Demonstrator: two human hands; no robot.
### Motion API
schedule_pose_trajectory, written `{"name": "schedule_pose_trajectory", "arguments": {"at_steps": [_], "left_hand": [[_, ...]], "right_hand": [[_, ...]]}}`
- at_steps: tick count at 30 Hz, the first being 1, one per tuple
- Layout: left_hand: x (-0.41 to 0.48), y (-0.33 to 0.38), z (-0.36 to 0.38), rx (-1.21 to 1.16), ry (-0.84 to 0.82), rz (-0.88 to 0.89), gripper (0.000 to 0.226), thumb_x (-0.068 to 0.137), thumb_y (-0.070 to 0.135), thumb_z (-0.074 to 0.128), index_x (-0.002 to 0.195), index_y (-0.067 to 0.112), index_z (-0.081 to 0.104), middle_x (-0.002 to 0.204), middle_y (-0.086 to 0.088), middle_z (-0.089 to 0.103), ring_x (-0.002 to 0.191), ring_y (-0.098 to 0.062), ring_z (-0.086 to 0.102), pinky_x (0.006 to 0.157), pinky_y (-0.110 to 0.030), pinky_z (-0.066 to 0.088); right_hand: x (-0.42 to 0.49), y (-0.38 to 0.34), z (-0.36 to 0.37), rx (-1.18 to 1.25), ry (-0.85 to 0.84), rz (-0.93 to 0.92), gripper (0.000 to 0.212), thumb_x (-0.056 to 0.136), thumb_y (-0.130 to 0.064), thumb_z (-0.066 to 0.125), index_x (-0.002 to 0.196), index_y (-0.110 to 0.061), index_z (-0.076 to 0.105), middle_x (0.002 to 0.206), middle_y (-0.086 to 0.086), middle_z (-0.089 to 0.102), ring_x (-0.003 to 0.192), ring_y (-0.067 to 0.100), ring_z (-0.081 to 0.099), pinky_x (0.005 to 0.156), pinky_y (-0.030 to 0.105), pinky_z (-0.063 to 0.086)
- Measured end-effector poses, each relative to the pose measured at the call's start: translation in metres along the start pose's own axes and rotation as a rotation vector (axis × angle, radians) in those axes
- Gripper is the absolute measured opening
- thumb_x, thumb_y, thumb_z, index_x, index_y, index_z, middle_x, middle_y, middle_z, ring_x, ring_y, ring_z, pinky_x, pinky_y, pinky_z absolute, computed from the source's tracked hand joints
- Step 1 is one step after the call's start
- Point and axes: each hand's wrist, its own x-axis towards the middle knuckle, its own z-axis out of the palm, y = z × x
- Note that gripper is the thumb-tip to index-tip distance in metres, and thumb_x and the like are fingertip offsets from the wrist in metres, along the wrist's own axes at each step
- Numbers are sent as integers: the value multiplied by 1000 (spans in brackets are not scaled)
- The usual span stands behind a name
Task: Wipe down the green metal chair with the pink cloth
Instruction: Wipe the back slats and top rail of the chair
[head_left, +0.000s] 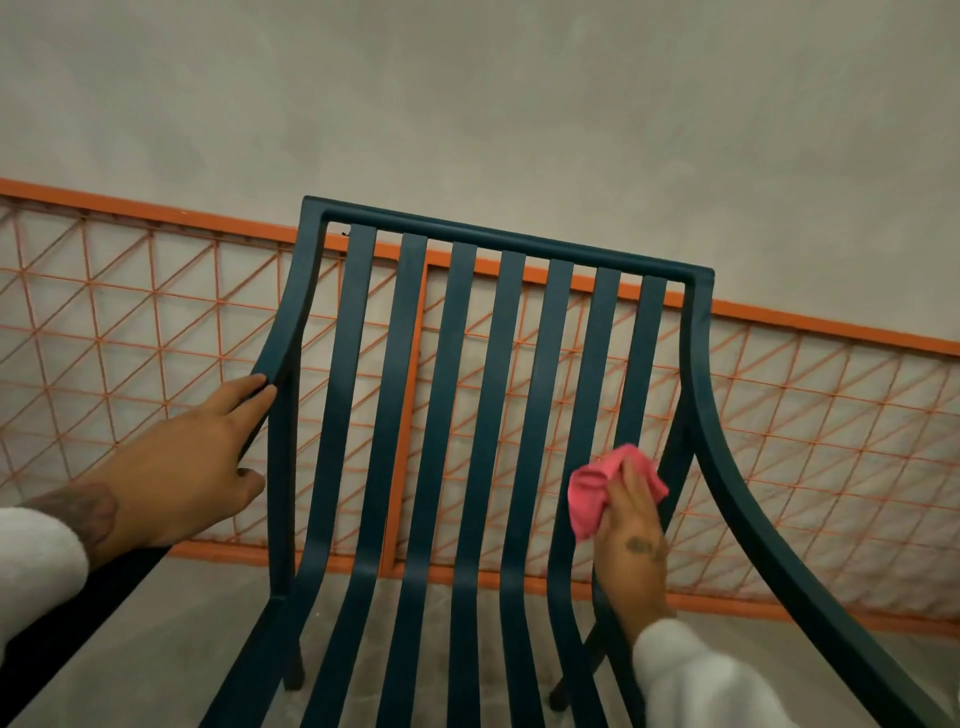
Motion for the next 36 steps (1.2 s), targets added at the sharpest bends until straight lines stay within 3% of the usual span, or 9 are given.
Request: {"name": "schedule_pose_trajectory", "arguments": {"at_steps": [5,10,14,16,18,22,26,32,36], "left_hand": [[2,-4,4,7,32,26,89,86,28,65,156,18,11,162,5,4,120,-19,53,87,-22,46],[3,-5,5,12,43,19,90,83,28,67,155,19,14,161,6,7,112,-17,57,74,-15,41],[3,-6,5,8,33,14,91,83,30,66,155,19,13,161,6,6,109,-16,58,66,-13,35],[1,-2,0,-4,16,17,90,85,31,65,156,19,10,161,6,2,114,-16,56,77,-17,44],[-2,2,-4,-10,-9,30,89,87,33,62,156,19,6,161,6,-2,125,-17,49,95,-22,44],[-5,3,-11,-66,-38,42,89,88,31,62,156,18,6,161,5,-2,134,-17,41,104,-23,38],[3,7,-14,-181,-14,33,89,88,24,63,156,15,6,156,6,11,110,-8,47,89,-14,42],[5,4,-7,-340,75,-73,71,89,16,63,148,25,23,117,10,44,82,-6,49,63,-11,43],[5,5,-9,-360,85,-98,71,89,15,63,147,29,24,96,18,42,80,-6,50,74,-19,48]], "right_hand": [[108,-61,-62,43,163,49,28,103,-13,41,127,-24,51,116,7,59,92,27,63,87,43,58],[163,-75,-89,69,138,52,32,104,-8,36,124,-25,54,104,7,60,84,24,60,76,38,56],[106,-47,-53,188,108,-55,46,97,0,46,136,-21,57,143,5,49,124,27,52,105,52,46],[58,-24,-32,65,64,-50,48,93,5,56,138,-13,57,152,10,42,131,30,49,106,34,25],[16,-3,-15,17,80,-97,47,84,13,66,129,-1,62,141,20,53,129,41,51,111,57,32],[-18,-4,-8,55,116,70,37,87,7,64,120,-10,69,110,20,69,93,37,68,91,54,55],[34,-55,-49,312,233,213,31,98,-12,54,127,-22,62,88,-2,58,80,22,57,80,49,55],[175,-117,-132,206,474,-160,34,97,-8,47,128,-13,58,126,15,60,114,33,53,98,37,40],[244,-122,-142,11,232,-118,31,99,-17,44,126,-15,59,126,15,61,114,37,55,101,44,42]]}}
